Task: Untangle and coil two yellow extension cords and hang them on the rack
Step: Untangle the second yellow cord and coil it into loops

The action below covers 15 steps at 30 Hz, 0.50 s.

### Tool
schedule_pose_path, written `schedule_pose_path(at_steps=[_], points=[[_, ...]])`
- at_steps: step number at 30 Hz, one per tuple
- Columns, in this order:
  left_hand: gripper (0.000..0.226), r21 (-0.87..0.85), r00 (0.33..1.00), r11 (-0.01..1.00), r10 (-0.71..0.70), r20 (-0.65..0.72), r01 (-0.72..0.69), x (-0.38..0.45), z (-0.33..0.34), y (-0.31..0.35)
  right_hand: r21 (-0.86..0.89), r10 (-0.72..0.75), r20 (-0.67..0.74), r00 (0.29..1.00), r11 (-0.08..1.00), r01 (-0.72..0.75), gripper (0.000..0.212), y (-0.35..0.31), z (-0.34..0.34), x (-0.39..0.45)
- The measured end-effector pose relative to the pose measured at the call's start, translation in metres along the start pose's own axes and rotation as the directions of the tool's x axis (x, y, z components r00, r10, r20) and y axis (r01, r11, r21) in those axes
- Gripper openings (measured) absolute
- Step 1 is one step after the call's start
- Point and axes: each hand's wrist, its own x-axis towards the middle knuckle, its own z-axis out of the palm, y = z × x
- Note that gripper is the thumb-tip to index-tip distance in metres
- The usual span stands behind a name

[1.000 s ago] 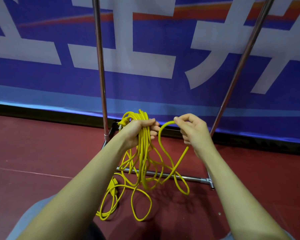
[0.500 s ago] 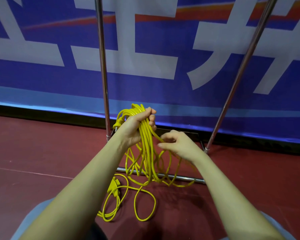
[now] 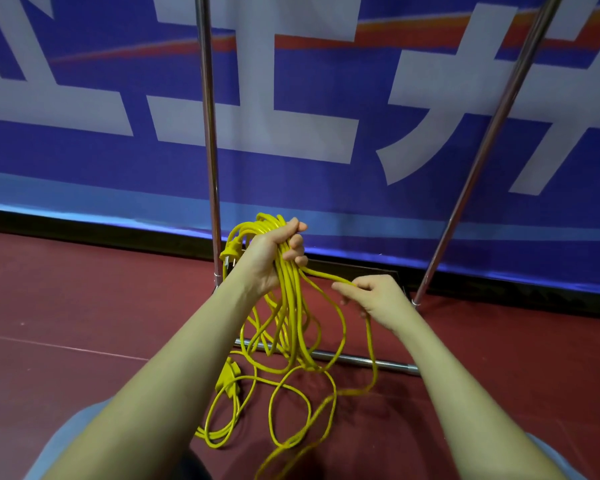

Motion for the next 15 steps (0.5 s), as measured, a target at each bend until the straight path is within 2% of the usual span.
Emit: schedule_pose_path(at_steps=[2,4,6,10,15], points=[[0.027,-0.014,1.0,1.0,0.017,-0.011,-0.018,0.001,-0.002,0.002,0.13,0.059,0.072,0.996,0.989,-0.068,0.03,0.004,0.002,-0.004],[0.026,0.041,1.0,0.999,0.004,-0.006,-0.003,0.002,-0.005,0.007,0.371,0.105,0.092,0.99,0.919,-0.132,0.018,0.006,0.002,-0.005],[0.026,0.189,0.999,0.981,-0.042,0.007,0.04,0.0,-0.008,0.008,0.565,0.152,0.077,0.985,0.808,-0.169,0.009,0.002,-0.003,-0.003],[0.026,0.555,0.987,0.828,-0.146,0.072,0.082,-0.007,-0.008,-0.01,0.801,0.271,0.017,0.962,0.572,-0.175,0.019,-0.02,-0.01,0.003],[0.016,0.71,0.938,0.699,-0.296,0.181,0.084,-0.012,-0.004,-0.022,0.953,0.273,0.171,0.947,0.196,-0.229,0.014,-0.049,-0.011,0.001]])
